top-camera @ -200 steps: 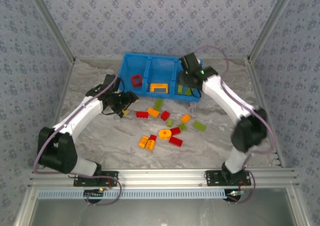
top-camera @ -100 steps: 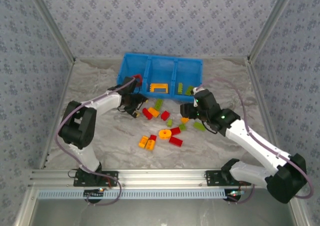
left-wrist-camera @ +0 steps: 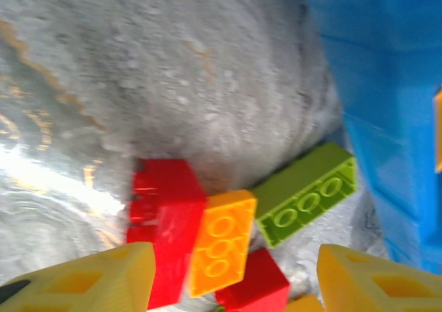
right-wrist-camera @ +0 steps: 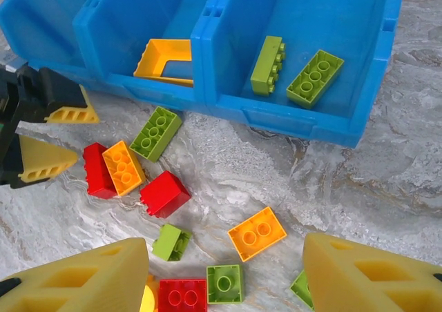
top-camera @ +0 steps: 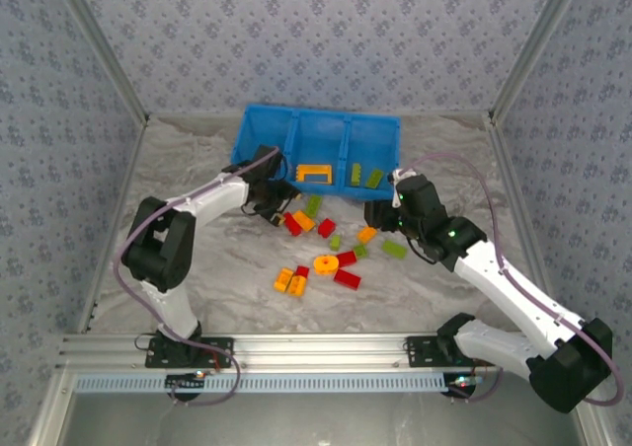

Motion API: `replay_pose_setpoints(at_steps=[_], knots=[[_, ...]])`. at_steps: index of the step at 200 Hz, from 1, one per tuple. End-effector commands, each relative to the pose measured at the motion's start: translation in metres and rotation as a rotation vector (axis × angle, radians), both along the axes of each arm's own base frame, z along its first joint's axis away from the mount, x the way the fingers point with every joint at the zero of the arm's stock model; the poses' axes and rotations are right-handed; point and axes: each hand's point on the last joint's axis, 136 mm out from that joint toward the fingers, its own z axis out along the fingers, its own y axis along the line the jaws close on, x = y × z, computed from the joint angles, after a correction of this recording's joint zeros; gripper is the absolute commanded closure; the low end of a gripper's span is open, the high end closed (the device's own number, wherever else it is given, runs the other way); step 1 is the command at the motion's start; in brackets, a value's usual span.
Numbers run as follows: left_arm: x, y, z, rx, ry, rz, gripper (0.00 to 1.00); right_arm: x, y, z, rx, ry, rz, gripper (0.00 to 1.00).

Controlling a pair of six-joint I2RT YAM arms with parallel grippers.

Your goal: Sort the legos into containers by color

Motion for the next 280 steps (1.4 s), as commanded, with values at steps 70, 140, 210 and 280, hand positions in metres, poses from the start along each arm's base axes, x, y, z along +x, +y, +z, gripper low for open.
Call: replay_pose_setpoints(at_steps=[70, 140, 210, 280], knots=[[-0.044, 0.023, -0.024, 0.100, 0.306, 0.231, 0.44, -0.004, -0.013, -0.013, -0.013, 0.040, -0.048, 0.36], [-0.044, 0.033, -0.006, 0.142, 0.251, 0.189, 0.45, -0.004, -0.014, -0.019, -0.006, 0.061, -0.058, 0.36], [-0.054, 0.037, -0.030, 0.187, 0.313, 0.134, 0.49, -0.003, -0.016, -0.020, -0.002, 0.078, -0.071, 0.36], [-0.065, 0.043, -0.042, 0.226, 0.339, 0.090, 0.66, -0.004, -0.025, -0.024, 0.012, 0.104, -0.105, 0.36]])
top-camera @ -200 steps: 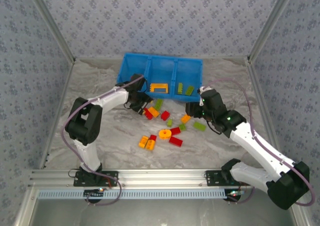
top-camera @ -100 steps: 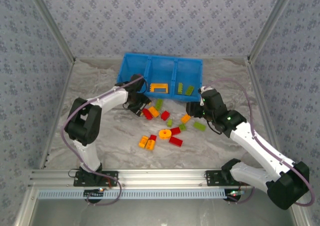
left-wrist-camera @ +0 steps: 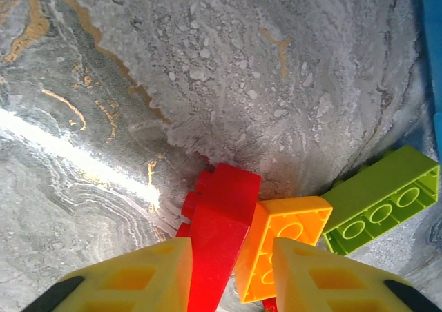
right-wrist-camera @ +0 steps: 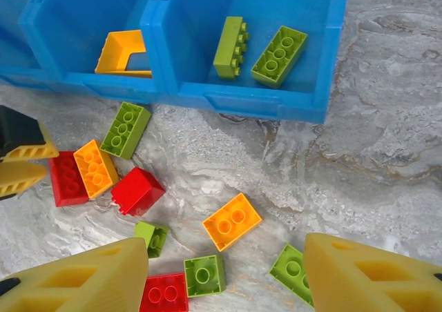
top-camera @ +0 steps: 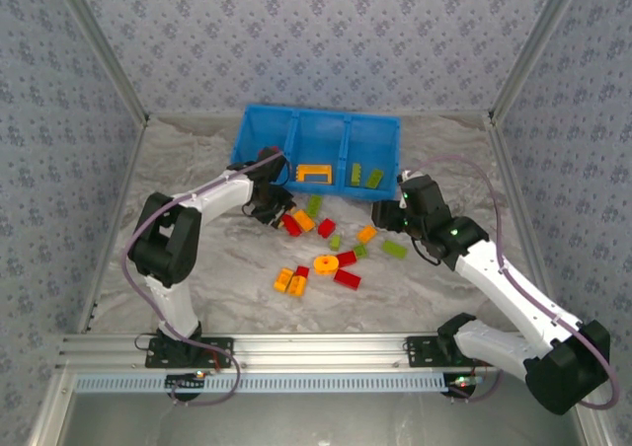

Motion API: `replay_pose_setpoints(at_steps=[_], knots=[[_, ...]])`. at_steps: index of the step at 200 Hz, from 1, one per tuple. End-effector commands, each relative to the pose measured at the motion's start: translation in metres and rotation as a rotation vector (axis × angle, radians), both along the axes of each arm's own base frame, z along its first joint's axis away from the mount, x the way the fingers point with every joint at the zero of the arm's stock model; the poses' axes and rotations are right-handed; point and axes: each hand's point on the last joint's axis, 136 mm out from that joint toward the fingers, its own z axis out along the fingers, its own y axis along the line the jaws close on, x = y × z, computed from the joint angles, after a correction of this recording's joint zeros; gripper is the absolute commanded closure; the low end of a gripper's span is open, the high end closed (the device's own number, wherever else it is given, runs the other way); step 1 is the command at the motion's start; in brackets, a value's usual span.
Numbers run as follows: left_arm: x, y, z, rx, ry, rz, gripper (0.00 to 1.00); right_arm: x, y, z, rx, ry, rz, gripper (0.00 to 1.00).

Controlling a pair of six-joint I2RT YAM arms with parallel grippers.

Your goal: Sort the legos into containers by color

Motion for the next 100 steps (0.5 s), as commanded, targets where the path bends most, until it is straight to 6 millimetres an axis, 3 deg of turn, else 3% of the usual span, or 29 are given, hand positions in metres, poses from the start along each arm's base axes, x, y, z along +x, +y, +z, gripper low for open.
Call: replay_pose_setpoints(at_steps=[1, 60, 100], knots=[[-0.0457, 0.0293, -0.0226, 0.129, 0.230, 0.123, 0.66, -0.0050, -0.0039, -0.0082, 0.007, 0.039, -0.016, 0.36], [-0.0512, 0.0338, -0.0306, 0.162, 0.253, 0.073, 0.73, -0.0051, -0.0066, -0.0100, 0.017, 0.052, -0.032, 0.36], [-0.0504, 0.0373, -0.0264, 0.186, 0.251, 0.058, 0.99, -0.0064, -0.0073, -0.0114, 0.018, 0.059, -0.036, 0.36]])
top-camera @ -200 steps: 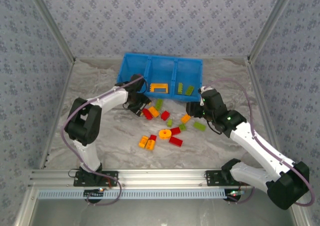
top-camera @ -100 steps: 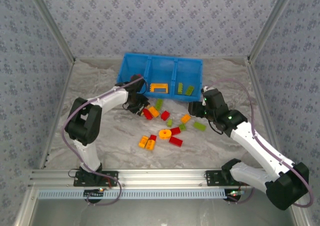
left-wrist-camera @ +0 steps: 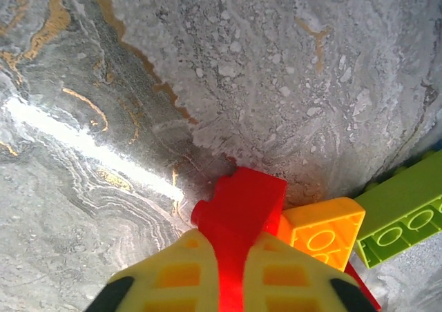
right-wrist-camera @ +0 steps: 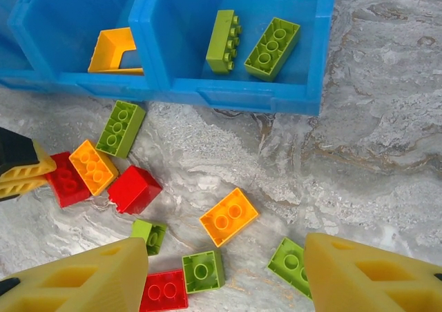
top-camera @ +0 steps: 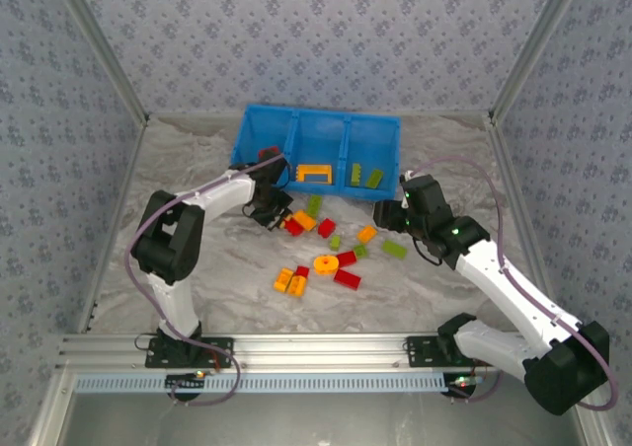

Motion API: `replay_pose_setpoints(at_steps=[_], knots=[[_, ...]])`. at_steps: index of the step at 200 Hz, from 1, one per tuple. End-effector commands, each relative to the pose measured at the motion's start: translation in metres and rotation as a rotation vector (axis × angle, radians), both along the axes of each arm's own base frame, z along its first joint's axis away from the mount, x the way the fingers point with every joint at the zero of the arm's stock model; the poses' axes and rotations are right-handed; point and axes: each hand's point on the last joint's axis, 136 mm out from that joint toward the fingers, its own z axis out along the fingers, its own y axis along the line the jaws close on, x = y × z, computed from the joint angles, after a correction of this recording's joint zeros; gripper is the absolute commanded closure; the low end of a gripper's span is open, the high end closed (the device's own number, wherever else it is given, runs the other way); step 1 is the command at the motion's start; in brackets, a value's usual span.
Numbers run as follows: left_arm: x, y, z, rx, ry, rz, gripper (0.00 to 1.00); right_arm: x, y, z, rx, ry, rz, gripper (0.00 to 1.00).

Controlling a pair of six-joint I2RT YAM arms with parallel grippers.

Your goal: Sort the legos into containers by color

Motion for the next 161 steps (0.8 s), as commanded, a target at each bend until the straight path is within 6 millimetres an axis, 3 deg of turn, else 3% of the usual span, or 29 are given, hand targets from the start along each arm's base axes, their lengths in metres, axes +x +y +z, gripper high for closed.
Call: replay_pose_setpoints(at_steps=[1, 71, 114, 136, 161], knots=[[-0.044, 0.033, -0.017, 0.157, 0.207, 0.090, 0.99, -0.005, -0.004, -0.008, 0.003, 0.036, -0.015, 0.36], [-0.041, 0.043, 0.002, 0.181, 0.153, 0.084, 1.00, -0.004, -0.003, -0.009, 0.009, 0.038, -0.016, 0.36], [-0.029, 0.056, 0.043, 0.191, 0.050, 0.079, 1.00, -0.005, -0.002, -0.009, 0.010, 0.039, -0.009, 0.36], [-0.009, 0.074, 0.073, 0.209, -0.049, 0.104, 1.00, -0.004, 0.004, -0.008, 0.015, 0.029, 0.018, 0.36], [0.033, 0.090, 0.100, 0.237, -0.175, 0.098, 1.00, 0.002, 0.018, -0.005, 0.010, 0.014, 0.070, 0.35]])
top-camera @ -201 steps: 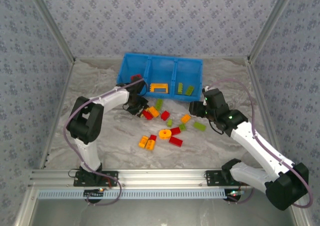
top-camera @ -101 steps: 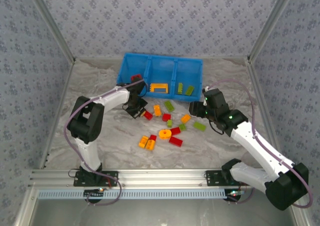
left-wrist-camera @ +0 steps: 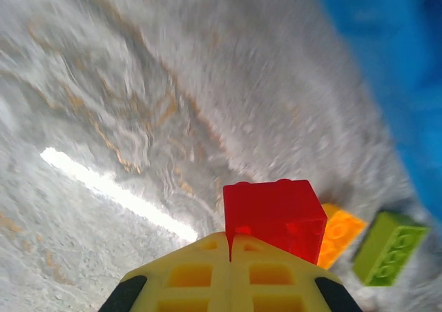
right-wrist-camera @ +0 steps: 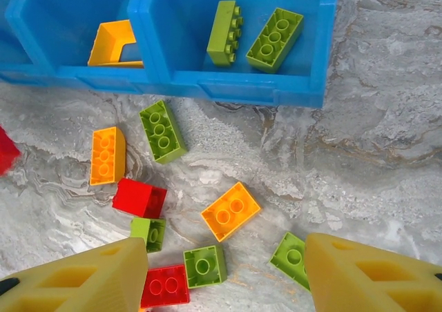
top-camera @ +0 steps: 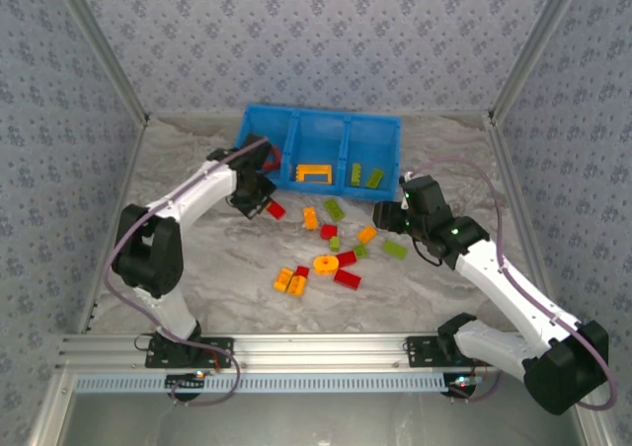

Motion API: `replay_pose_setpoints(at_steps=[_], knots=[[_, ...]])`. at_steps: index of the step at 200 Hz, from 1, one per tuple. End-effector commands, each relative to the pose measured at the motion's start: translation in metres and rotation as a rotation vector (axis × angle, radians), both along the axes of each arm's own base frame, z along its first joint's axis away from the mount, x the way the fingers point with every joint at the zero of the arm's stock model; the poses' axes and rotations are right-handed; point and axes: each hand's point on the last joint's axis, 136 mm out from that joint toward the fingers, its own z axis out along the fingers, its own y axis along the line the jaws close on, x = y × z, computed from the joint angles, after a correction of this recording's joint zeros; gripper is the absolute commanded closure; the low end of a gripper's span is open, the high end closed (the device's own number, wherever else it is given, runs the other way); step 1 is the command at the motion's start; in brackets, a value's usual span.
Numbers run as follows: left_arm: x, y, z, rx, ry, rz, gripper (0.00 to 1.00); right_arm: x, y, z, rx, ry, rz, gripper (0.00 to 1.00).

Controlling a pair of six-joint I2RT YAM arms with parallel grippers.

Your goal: Sort the legos into containers by color

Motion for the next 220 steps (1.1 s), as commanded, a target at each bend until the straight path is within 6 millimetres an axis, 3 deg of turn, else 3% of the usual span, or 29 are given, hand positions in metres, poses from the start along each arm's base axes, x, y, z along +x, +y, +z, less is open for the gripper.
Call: replay_pose_setpoints(at_steps=[1, 55, 68, 72, 97, 147, 220], knots=[[0.014, 0.035, 0.029, 0.096, -0.036, 0.069, 1.00, 0.004, 0.015, 0.001, 0.001, -0.006, 0.056, 0.35], [0.105, 0.040, 0.050, 0.198, -0.192, -0.004, 1.00, 0.022, 0.033, 0.012, 0.005, -0.025, 0.087, 0.36], [0.121, 0.037, 0.045, 0.207, -0.193, -0.017, 1.00, 0.022, 0.033, 0.012, 0.006, -0.023, 0.084, 0.36], [0.122, 0.036, 0.035, 0.215, -0.170, -0.025, 1.00, 0.022, 0.033, 0.011, 0.004, -0.021, 0.084, 0.36], [0.145, 0.030, 0.034, 0.236, -0.191, -0.058, 1.00, 0.019, 0.031, 0.011, 0.004, -0.018, 0.081, 0.36], [0.151, 0.041, 0.018, 0.434, -0.135, -0.163, 1.00, 0.014, 0.025, 0.007, 0.003, -0.008, 0.060, 0.35], [0.144, 0.035, -0.021, 0.482, -0.060, -0.229, 1.00, 0.013, 0.014, -0.002, -0.031, 0.027, 0.034, 0.35]])
